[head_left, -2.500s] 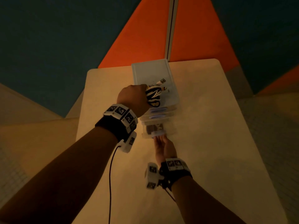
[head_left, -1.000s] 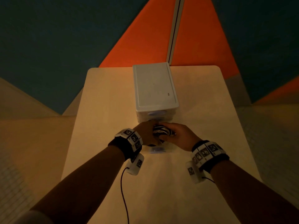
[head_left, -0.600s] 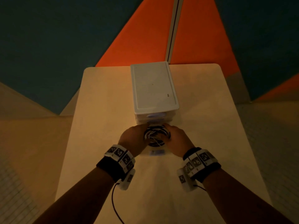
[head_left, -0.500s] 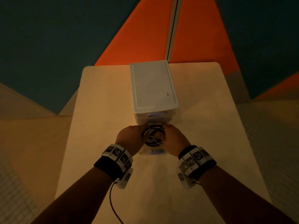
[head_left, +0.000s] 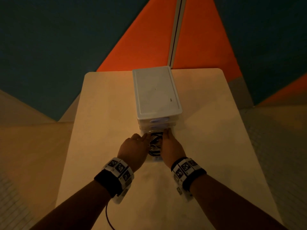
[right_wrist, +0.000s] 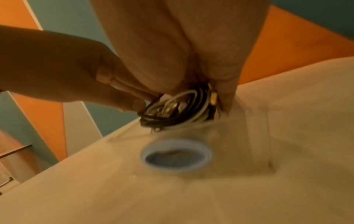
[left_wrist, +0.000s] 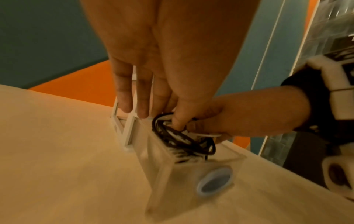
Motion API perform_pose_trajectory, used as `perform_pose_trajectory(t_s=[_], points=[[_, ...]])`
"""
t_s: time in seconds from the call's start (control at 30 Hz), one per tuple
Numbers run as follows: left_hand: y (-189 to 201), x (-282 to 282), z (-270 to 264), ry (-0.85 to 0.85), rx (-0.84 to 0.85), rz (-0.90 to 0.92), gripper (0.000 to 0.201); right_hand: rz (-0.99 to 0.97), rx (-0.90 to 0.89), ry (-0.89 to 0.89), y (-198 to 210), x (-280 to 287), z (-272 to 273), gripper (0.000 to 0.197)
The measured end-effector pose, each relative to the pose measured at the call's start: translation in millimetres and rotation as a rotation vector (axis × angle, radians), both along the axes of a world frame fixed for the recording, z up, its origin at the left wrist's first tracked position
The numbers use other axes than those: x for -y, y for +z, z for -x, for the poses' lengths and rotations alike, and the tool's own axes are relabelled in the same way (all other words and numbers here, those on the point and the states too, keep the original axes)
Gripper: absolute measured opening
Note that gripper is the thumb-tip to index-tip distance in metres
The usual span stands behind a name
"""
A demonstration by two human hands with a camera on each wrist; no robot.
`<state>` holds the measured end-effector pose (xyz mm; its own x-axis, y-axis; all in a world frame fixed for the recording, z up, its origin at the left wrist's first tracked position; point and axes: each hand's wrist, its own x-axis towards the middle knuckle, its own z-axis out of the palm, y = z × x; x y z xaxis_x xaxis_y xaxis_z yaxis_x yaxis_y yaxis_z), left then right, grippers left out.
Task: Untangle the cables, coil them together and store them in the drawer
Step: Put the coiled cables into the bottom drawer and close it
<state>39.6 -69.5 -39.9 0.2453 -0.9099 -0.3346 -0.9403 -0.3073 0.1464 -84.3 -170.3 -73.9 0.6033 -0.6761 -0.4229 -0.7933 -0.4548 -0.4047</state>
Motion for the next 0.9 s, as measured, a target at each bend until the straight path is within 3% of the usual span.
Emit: perform_pose_trajectory(t_s=[0.13,0.3,0.4,0.5,0.63,0.77,0.9], points=[[-9.1,-2.3,2.8,-0.109,0.135,-0.142,0.064,0.063,0.013,0.041,-8.6,-11.4,2.8,0.069],[-14.6,5.0,4.8,-0.094,0.131,-0.270,0.066,0.268,-0.227,0.252,-19.7,-4.9,1.4,0.090],[-14.4,8.0,6.8,-0.096,0.146,-0.309,0.067,0.328,-0.262,0.339,-7.3,1.9,0.6,0.090],[-13.8,12.5,7.7,-0.071,0.148,-0.301,0.068,0.229,-0.121,0.380,-5.4,8.2,6.6,0.099],[-15.7,13.6,4.7,-0.060,0.131,-0.297,0.072,0.101,0.120,0.332,-15.5,-1.5,25.0,0.075],[-16.8,13.8,8.2,-0.070,0.127,-0.250,0.071,0.277,0.137,0.370,-33.4,-9.9,31.3,0.073],[-8.1,15.9,9.0,-0.083,0.140,-0.268,0.067,0.289,0.108,0.347,-37.8,-10.1,27.1,0.075]])
